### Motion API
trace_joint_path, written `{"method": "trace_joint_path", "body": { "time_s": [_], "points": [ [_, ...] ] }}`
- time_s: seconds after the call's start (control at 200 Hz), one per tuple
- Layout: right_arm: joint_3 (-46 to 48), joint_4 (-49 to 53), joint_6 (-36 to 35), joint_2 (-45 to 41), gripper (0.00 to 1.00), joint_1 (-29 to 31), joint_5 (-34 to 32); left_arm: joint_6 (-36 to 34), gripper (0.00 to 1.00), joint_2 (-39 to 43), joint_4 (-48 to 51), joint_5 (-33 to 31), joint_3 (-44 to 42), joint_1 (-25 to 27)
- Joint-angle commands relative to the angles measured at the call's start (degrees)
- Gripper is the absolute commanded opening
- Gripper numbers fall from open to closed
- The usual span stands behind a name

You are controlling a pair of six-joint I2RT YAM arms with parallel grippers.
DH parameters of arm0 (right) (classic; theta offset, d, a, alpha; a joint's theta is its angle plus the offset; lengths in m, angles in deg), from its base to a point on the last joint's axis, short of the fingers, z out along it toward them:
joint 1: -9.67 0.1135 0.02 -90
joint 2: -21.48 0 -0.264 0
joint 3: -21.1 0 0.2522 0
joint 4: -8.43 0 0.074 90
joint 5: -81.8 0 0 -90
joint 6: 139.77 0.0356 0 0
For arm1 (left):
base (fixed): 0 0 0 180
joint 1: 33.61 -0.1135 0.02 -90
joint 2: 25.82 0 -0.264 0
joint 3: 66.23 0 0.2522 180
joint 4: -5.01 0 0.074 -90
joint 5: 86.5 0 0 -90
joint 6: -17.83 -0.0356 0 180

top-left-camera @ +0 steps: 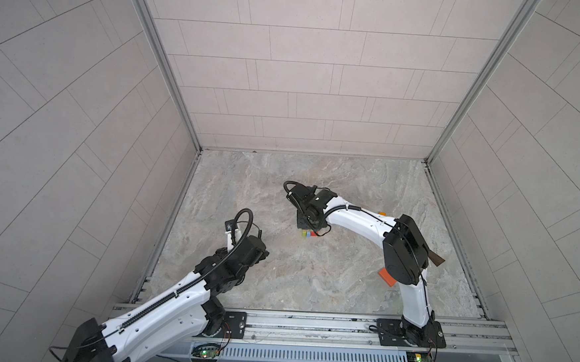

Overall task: Build the wood block tower
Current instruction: 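Lower the pale wood block onto the structure top with the right gripper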

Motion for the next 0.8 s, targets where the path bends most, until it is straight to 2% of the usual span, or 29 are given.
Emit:
{"method": "trace_joint_path", "body": {
  "time_s": [0.0, 0.39, 0.545, 0.791],
  "points": [
    [-1.1, 0.5, 0.6, 0.3, 0.28, -0.2, -0.8, 0.0, 1.0, 0.1, 0.2, -0.3, -0.8, -0.2],
    [-1.5, 0.3, 0.4, 0.7, 0.32, -0.4, -0.5, 0.0, 1.0, -0.1, 0.0, -0.4, -0.8, -0.2],
    [-1.4, 0.3, 0.3, 0.7, 0.38, -0.4, -0.4, 0.0, 1.0, -0.1, 0.0, -0.3, -0.9, -0.2],
    [-1.4, -0.1, -0.2, 0.0, 0.54, -0.5, -0.1, -1.1, 1.0, 2.4, 1.2, 0.7, -0.1, -0.2]
  ]
}}
